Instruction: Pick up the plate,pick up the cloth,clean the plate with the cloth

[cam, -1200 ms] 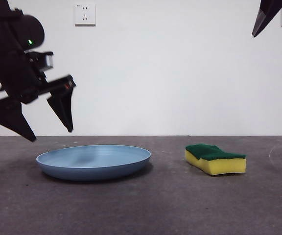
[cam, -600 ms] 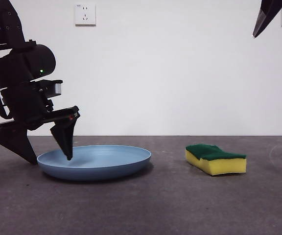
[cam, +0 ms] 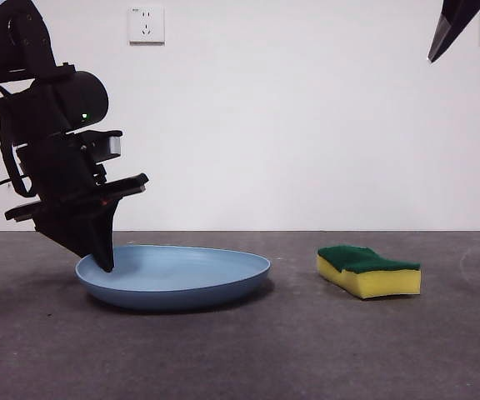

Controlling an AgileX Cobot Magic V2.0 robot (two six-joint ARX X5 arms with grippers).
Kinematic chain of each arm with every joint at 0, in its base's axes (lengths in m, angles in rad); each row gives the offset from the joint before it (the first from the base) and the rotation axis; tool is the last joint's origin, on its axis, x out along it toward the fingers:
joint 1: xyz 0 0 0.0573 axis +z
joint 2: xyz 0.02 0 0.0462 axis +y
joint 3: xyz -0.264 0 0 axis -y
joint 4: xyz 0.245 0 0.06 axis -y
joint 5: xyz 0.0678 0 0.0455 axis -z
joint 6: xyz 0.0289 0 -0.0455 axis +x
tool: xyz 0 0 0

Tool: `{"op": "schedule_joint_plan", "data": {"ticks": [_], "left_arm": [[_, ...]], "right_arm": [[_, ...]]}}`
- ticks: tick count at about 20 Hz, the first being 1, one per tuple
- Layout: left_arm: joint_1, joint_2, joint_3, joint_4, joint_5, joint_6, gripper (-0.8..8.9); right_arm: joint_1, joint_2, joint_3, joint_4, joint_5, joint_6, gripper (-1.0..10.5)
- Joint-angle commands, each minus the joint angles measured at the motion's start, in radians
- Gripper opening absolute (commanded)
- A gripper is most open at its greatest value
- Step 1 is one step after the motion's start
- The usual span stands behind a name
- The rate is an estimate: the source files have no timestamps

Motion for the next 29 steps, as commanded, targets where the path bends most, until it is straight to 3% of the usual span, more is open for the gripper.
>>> {"op": "schedule_joint_plan", "data": {"ticks": [1,7,16,21,23,29], "left_arm": [[-0.006,-0.004,0.015,-0.069,-0.011,0.058,-0.07],[-0.006,-0.172,0.051,-0.121,-0.011,0.072,-0.07],[-0.007,-0.500,0.051,-0.220,-0.011,0.075,-0.07],[-0.007,-0.542,0.051,-0.271,-0.010,0.075,-0.07],[-0.010,-0.542,0.051,-0.280,-0.008,0.075,-0.07],[-0.036,-0.542,0.051,-0.289,-0.007,0.075,-0.07]], "right_arm": [[0.002,0.001,0.003,0.008,-0.002,0.006,5.4],[0.092,0.094,0.005,0.035,-0.001,-0.035,5.3],[0.180,0.507,0.227,-0.026,0.010,-0.149,5.3],[0.185,0.688,0.332,-0.037,0.130,-0.197,5.2],[0.185,0.743,0.334,-0.037,0.133,-0.212,4.6],[0.192,0.857,0.334,-0.014,0.130,-0.216,4.7]]}}
